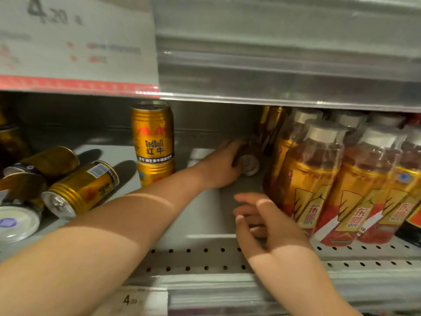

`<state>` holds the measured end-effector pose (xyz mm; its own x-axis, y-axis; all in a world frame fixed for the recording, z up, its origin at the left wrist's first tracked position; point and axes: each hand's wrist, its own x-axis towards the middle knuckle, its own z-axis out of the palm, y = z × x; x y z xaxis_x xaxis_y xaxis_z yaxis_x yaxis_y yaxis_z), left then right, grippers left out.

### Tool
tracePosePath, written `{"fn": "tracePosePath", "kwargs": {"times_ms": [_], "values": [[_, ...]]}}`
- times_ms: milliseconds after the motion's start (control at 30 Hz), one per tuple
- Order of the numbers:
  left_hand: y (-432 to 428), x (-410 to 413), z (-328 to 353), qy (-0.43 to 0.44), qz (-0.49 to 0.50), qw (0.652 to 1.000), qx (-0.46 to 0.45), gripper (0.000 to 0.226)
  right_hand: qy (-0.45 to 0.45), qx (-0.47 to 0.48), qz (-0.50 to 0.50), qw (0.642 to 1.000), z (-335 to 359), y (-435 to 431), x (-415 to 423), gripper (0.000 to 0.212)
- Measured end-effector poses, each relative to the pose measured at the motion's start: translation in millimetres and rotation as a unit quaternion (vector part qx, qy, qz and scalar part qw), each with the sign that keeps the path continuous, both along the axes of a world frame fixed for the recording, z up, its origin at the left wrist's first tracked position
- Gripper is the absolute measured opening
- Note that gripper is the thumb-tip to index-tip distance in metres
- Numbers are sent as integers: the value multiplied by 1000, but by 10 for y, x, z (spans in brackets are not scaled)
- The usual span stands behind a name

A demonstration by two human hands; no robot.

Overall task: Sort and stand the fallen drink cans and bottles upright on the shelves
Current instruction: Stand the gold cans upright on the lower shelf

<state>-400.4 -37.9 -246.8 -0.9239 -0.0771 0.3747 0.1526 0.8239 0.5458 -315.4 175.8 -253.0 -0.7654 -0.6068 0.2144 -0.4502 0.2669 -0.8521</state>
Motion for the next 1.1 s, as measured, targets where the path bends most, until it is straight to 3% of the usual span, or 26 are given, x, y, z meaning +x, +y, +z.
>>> {"fn": "tracePosePath", "kwargs": {"times_ms": [100, 200, 367, 567, 633, 733, 800, 900, 1000, 1100], "values": [[62, 188, 59, -54, 53, 997, 23, 73, 66, 45, -14, 997, -62, -45, 4, 48], [227, 141, 128, -54, 124, 989, 53, 71, 92, 74, -26, 993, -75, -59, -4, 43], [422, 83, 173, -96, 211, 972, 26, 66, 96, 96, -26, 990, -102, -35, -21, 42], [588, 990, 381, -103, 172, 974, 105, 57, 25, 75, -55, 995, 18, -45, 59, 38], [631, 1391, 388, -88, 188, 969, 134, 55, 21, 76, -80, 994, 74, -78, 155, 46], [573, 1923, 378, -82, 207, 959, 176, 53, 55, 122, -85, 987, 102, -116, 345, 81], [468, 2213, 393, -67, 211, 954, 203, 54, 82, 159, -44, 983, 137, -171, 480, 92], [302, 2575, 447, -45, 204, 950, 233, 56, 119, 202, 9, 972, 193, -314, 680, 96], [102, 2801, 514, -55, 200, 950, 231, 61, 144, 183, 10, 972, 308, -472, 835, 102], [-51, 2923, 573, -50, 192, 949, 246, 71, 186, 167, 62, 966, 397, -647, 906, 88]]}}
